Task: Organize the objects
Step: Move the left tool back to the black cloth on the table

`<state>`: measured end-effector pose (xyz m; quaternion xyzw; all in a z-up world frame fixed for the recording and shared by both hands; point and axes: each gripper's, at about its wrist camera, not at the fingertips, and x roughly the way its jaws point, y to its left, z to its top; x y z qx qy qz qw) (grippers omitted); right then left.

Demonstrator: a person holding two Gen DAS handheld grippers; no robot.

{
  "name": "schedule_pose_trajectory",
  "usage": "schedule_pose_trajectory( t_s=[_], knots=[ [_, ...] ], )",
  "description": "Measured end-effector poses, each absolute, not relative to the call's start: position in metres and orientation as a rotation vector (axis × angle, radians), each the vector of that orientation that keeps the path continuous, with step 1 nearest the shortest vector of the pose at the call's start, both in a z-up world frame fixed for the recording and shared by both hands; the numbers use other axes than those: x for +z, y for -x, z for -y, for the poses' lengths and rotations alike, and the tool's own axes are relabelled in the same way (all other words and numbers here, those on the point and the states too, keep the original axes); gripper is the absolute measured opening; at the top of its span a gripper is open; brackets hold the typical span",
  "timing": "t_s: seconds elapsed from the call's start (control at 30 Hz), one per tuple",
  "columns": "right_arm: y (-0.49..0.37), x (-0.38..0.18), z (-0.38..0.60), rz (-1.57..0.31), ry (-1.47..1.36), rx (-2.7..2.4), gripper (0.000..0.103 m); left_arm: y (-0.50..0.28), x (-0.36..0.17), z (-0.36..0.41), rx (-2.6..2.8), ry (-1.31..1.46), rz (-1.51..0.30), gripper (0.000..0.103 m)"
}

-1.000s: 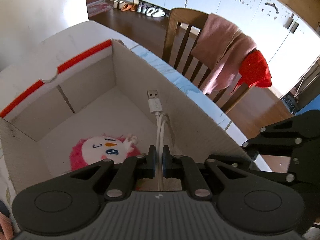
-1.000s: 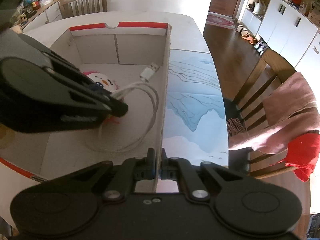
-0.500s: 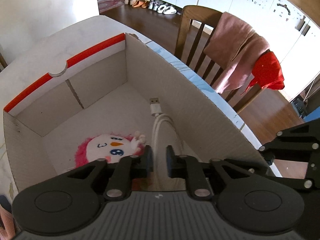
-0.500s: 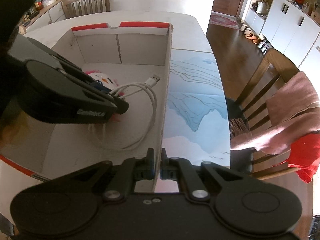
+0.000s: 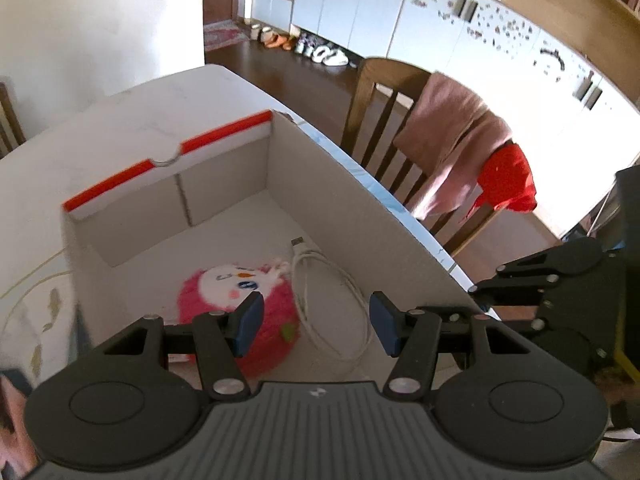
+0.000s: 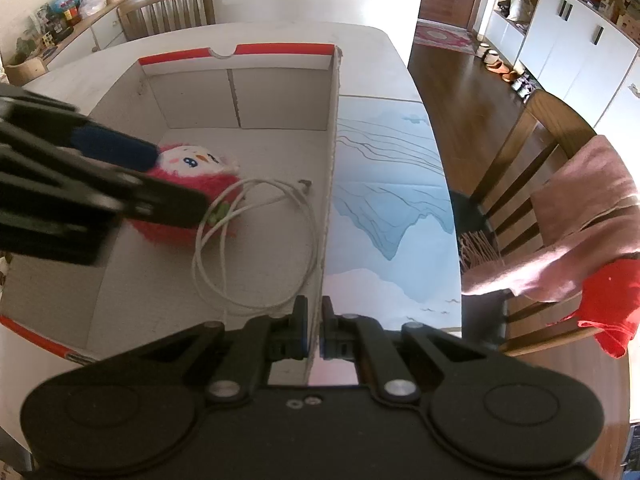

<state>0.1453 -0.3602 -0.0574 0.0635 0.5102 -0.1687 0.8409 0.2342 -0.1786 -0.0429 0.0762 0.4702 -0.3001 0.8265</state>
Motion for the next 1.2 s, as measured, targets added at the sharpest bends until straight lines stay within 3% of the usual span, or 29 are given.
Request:
schedule_pose_trajectory(
  t_s=[0.5,0.6,1.2],
  knots=[
    [-0.149,-0.059,0.356,-1.099,-0.137,-0.398,0.003,-0.183,-0.014,0.067,-0.470,-0.054,-0.906,0.057],
    [-0.148,-0.061,0.357,-1.106,-0.147,-0.407,0.003,-0.172,-0.016,0.040,-0.396,-0.034,-0.899,0.066],
    [-0.152,-0.062,0.351,-1.137,-0.133,-0.458,0.004,-0.110,-0.057,-0.110,-0.032,0.096,-0.952,0.090]
  ],
)
